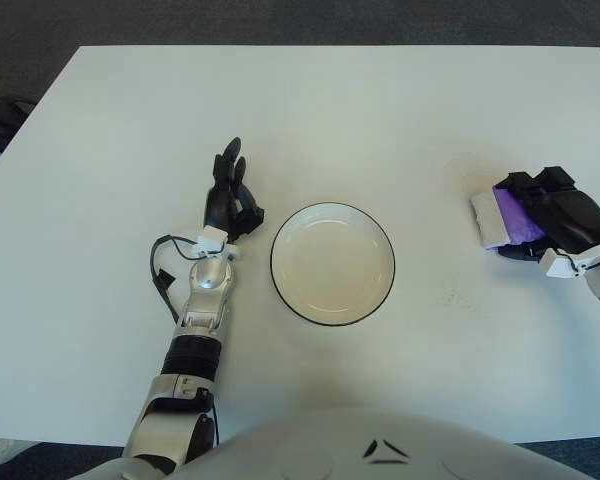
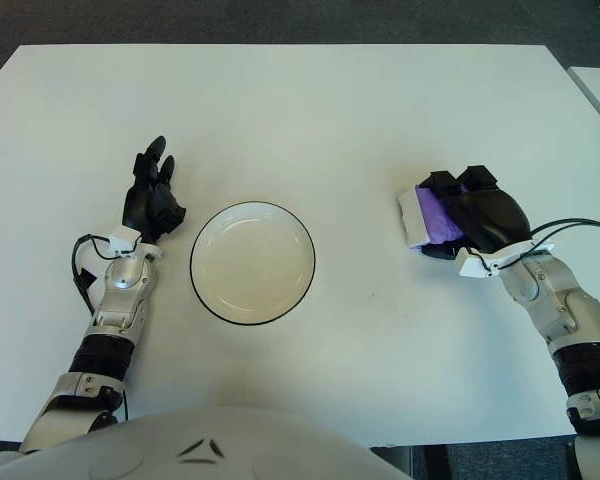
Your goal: Put the tissue paper into the plate.
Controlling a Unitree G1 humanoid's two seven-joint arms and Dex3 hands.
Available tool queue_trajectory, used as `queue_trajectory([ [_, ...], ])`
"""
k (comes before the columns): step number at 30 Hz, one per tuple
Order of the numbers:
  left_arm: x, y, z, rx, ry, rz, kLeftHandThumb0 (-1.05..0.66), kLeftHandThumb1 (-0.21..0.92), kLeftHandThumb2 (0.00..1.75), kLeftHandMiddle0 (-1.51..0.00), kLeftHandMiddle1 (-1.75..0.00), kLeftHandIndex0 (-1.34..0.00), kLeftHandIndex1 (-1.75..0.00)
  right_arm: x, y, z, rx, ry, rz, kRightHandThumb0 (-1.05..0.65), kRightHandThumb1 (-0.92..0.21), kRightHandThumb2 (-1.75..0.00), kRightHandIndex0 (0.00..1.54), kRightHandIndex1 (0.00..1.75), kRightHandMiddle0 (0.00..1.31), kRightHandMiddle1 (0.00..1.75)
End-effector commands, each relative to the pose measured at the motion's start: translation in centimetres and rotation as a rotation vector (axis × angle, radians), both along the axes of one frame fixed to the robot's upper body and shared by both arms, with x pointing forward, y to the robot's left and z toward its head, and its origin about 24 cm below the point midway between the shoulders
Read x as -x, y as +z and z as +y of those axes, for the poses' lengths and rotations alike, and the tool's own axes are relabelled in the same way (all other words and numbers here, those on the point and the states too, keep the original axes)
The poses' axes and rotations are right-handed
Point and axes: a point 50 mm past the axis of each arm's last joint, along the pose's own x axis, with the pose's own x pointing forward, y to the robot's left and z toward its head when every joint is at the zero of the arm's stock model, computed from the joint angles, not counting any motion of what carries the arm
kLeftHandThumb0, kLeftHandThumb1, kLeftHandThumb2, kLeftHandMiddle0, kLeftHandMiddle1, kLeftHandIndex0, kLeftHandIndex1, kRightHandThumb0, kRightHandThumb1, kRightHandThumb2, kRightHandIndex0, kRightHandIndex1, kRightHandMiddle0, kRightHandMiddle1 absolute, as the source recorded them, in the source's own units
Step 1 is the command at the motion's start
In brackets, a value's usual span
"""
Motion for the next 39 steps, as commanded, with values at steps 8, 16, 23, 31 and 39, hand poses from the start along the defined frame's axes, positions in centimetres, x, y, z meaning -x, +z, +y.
queue_trajectory([
  [8, 1.9, -4.1, 0.8, -0.005, 0.028, 0.192, -0.83, 0.92, 1.13, -0.29, 0.00, 0.00, -0.50, -0.9, 0.8, 2.1, 0.048, 0.077, -0.152, -0.14, -0.32, -1.25, 1.30, 1.75, 1.07, 1.75],
  [16, 1.9, -4.1, 0.8, -0.006, 0.026, 0.191, -0.83, 0.92, 1.12, -0.29, 0.00, 0.00, -0.49, -2.0, 5.1, 4.5, -0.004, 0.146, -0.314, -0.18, -0.33, -1.27, 1.33, 1.75, 1.11, 1.75],
  [23, 1.8, -4.1, 0.7, -0.002, 0.026, 0.190, -0.83, 0.92, 1.12, -0.30, 0.00, 0.00, -0.50, -2.6, 9.1, 7.2, -0.109, 0.221, -0.433, -0.21, -0.37, -1.23, 1.31, 1.75, 1.09, 1.75],
  [31, 1.6, -4.1, 0.5, -0.003, 0.017, 0.192, -0.83, 0.92, 1.12, -0.30, 0.00, 0.00, -0.51, -2.1, 11.2, 11.0, -0.308, 0.307, -0.471, -0.28, -0.52, -1.01, 1.27, 1.75, 1.04, 1.75],
  [39, 1.6, -4.1, 0.5, -0.010, 0.011, 0.192, -0.82, 0.92, 1.13, -0.29, 0.00, 0.00, -0.51, -2.2, 11.3, 14.8, -0.456, 0.445, -0.472, -0.29, -0.55, -0.94, 1.28, 1.75, 1.01, 1.75],
])
